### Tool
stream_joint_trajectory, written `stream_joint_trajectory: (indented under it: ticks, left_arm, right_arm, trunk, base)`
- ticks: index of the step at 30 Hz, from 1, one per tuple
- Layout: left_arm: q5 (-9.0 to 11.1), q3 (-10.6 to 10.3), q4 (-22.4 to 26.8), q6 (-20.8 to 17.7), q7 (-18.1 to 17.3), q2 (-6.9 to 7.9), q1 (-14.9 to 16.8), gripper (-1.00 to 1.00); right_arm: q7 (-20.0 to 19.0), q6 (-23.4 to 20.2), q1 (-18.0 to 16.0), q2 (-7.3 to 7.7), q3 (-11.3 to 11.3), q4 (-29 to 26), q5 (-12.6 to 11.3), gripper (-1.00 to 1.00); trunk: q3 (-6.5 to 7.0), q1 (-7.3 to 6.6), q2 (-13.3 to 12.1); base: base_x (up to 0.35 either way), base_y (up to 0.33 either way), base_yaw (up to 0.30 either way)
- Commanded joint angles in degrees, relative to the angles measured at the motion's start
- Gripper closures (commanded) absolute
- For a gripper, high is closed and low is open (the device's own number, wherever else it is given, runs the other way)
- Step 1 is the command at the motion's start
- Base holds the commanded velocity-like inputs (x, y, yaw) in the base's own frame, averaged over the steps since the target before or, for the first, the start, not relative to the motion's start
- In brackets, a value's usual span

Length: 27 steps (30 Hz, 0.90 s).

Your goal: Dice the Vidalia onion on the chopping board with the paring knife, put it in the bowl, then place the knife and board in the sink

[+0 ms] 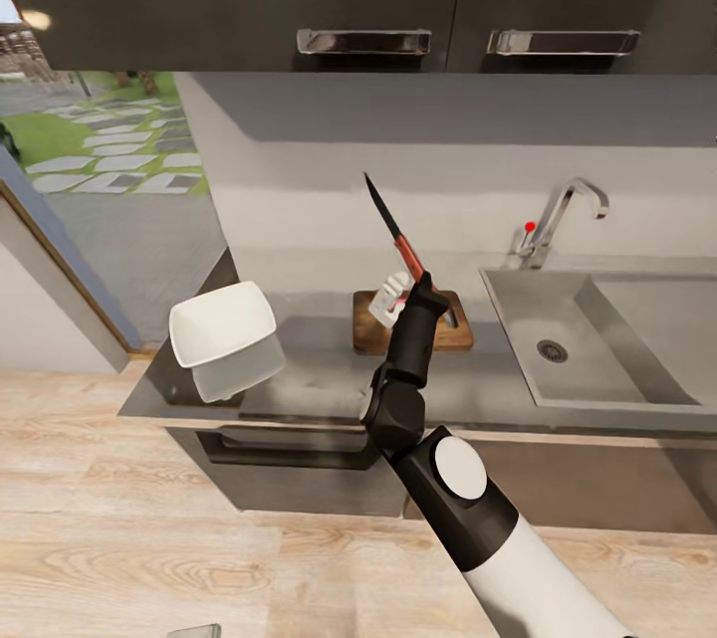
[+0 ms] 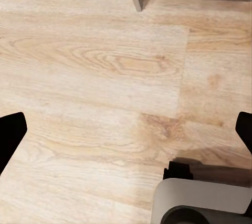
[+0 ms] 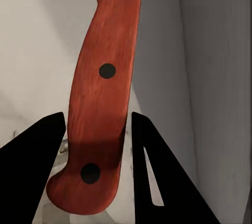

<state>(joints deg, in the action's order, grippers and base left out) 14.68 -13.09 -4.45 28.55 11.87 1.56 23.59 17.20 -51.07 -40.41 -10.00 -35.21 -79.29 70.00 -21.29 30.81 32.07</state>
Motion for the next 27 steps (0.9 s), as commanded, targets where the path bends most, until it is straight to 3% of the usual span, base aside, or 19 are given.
stream_joint_trajectory:
  ticks: [1,10,18,21,24,27]
  left_arm:
    - [0.3,-0.5,-0.2,0.3,0.1,-0.01,0.1,-1.0]
    - [0.3,-0.5,-0.2,0.3,0.1,0.0,0.1,-1.0]
    - [0.3,-0.5,-0.2,0.3,0.1,0.02,0.1,-1.0]
    - [0.3,-0.5,-0.2,0.3,0.1,0.02,0.1,-1.0]
    - [0.3,-0.5,-0.2,0.3,0.1,0.02,0.1,-1.0]
    - [0.3,-0.5,-0.2,0.4,0.1,0.02,0.1,-1.0]
  right_arm:
    - [0.5,-0.3,0.0,0.0,-0.1,0.1,-0.2,1.0]
    - [1.1,-0.3,0.2,0.0,-0.1,1.1,-0.1,1.0]
    - [4.1,0.0,0.2,0.0,-0.1,9.2,-1.2,1.0]
    - [7.8,0.3,0.2,0.0,-0.1,11.5,-3.7,1.0]
    - [12.2,1.8,0.2,0.0,-0.1,13.2,-9.1,1.0]
    - [15.5,2.7,0.2,0.0,-0.1,15.2,-12.0,1.0]
  trunk:
    - [0.02,0.02,0.1]
    - [0.83,0.02,0.1]
    - [1.56,0.02,0.1]
    - [1.83,0.02,0.1]
    - [2.11,0.02,0.1]
    - [2.38,0.02,0.1]
  base:
    - [0.016,-0.001,0.0]
    - [0.003,0.0,0.0]
    - [0.0,0.0,0.0]
    - [0.0,0.0,0.0]
    - [0.0,0.0,0.0]
    - [0.0,0.0,0.0]
